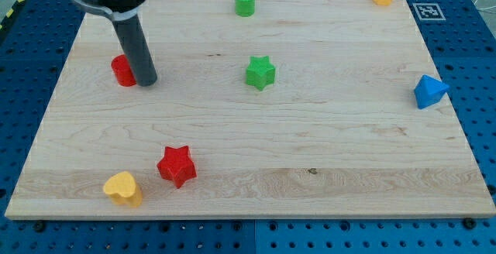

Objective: Move the red circle left a bit

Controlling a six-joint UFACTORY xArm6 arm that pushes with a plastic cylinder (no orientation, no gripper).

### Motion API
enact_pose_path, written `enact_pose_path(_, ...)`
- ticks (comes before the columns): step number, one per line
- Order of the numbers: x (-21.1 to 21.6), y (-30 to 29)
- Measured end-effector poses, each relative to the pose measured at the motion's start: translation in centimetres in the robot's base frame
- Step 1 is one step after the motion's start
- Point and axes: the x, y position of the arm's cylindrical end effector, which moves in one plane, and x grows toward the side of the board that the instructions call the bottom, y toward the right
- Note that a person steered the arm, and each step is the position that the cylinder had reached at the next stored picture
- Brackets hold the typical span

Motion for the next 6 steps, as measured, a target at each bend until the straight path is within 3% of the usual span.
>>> enact_pose_path(3, -3.7, -0.2)
enact_pose_path(6, -3.4, -1.4)
